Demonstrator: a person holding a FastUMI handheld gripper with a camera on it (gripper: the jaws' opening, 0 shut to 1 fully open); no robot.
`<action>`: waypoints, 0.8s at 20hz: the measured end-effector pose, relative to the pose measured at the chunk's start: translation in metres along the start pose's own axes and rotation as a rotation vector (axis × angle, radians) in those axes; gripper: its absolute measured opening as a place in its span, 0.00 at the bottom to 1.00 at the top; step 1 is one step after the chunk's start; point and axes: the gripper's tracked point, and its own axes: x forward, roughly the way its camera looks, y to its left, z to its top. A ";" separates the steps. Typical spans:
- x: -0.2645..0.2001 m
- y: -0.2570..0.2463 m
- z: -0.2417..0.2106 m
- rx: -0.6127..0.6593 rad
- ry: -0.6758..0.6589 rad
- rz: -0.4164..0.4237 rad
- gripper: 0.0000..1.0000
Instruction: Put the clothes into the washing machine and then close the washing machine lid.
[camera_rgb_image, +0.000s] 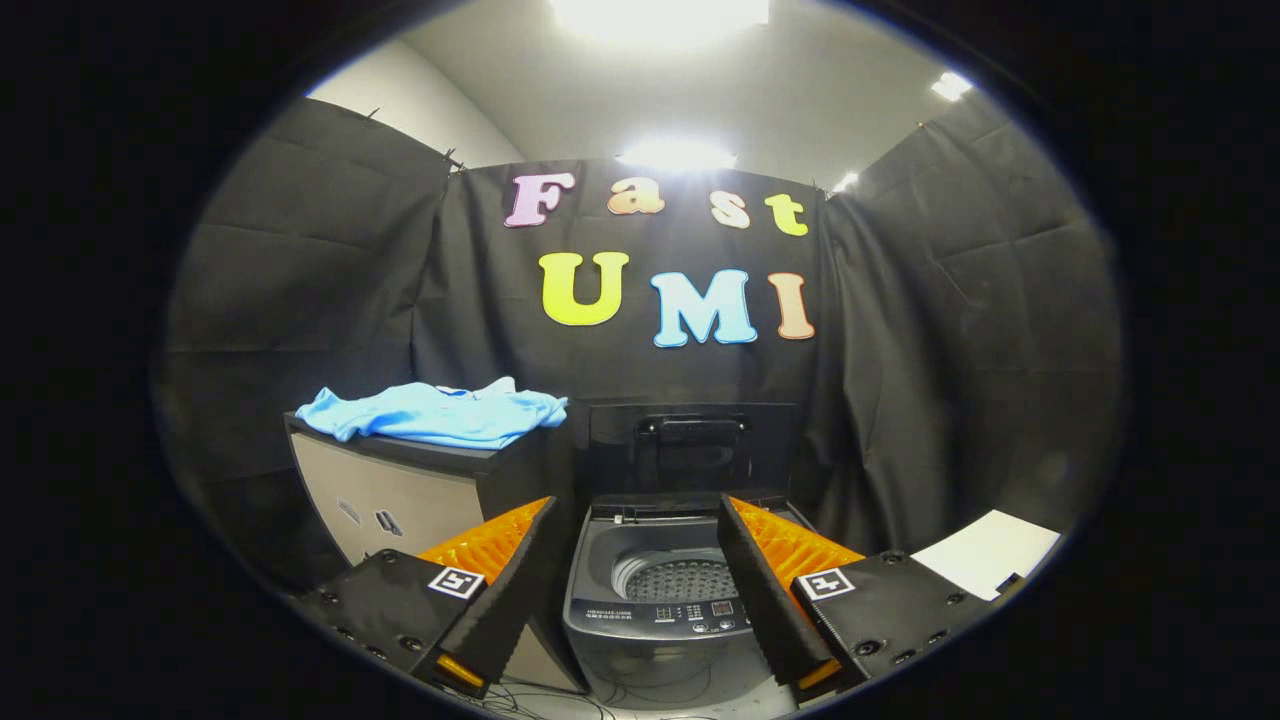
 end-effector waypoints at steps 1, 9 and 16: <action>0.000 0.001 -0.001 0.001 0.003 0.000 0.98; 0.001 0.007 0.005 0.011 0.007 0.004 0.98; 0.020 0.032 0.047 0.020 -0.010 0.063 0.98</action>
